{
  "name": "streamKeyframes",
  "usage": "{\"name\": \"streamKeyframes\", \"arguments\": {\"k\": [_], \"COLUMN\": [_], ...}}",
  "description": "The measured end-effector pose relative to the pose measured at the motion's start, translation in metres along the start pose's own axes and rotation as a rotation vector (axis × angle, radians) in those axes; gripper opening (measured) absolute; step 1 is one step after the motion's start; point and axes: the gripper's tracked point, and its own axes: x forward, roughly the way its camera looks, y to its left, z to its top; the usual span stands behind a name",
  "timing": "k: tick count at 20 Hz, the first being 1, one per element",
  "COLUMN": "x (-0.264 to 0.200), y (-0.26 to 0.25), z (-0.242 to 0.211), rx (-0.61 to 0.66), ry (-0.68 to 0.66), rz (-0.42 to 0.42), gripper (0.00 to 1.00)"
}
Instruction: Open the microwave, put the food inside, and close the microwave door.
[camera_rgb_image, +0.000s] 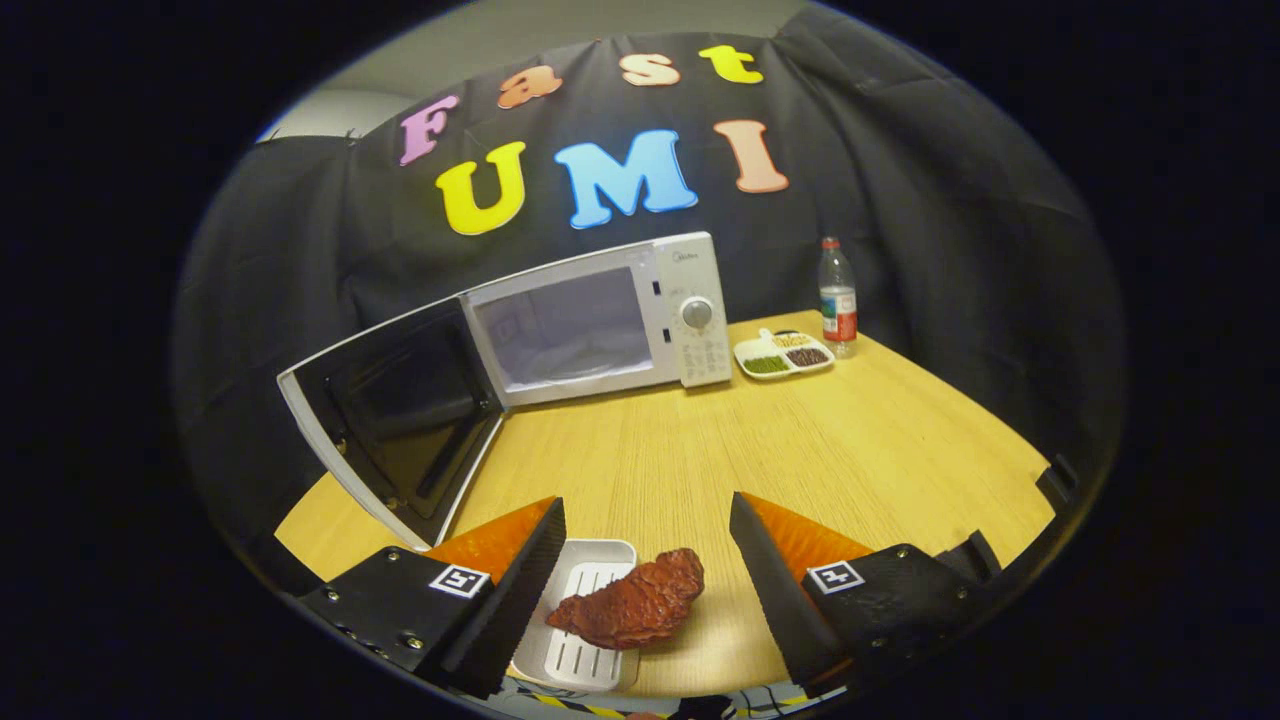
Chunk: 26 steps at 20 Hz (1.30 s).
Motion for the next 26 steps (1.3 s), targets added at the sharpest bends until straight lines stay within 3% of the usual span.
{"name": "streamKeyframes", "arguments": {"k": [7,8,11,12,13,14,15,16,17,18,21,26], "x": [0.001,0.0,0.001,0.002,0.002,0.002,-0.002,0.001,-0.002,0.004,0.004,0.006], "y": [-0.006,-0.003,0.003,0.005,0.008,0.009,0.011,0.014,0.02,0.025,0.035,0.047], "z": [-0.054,-0.056,-0.056,-0.054,-0.054,-0.047,-0.04,-0.038,-0.034,-0.027,-0.016,0.022], "rx": [0.125,0.153,0.216,0.223,0.221,0.232,0.25,0.261,0.276,0.279,0.227,0.242], "ry": [0.159,0.17,0.184,0.187,0.192,0.176,0.16,0.156,0.149,0.13,0.125,0.081], "rz": [0.026,0.038,0.055,0.057,0.075,0.081,0.094,0.096,0.109,0.107,0.12,0.131], "gripper": [0.99,0.85,0.63,0.48,0.46,0.35,0.34,0.2,0.2,0.09,0.09,0.09]}}
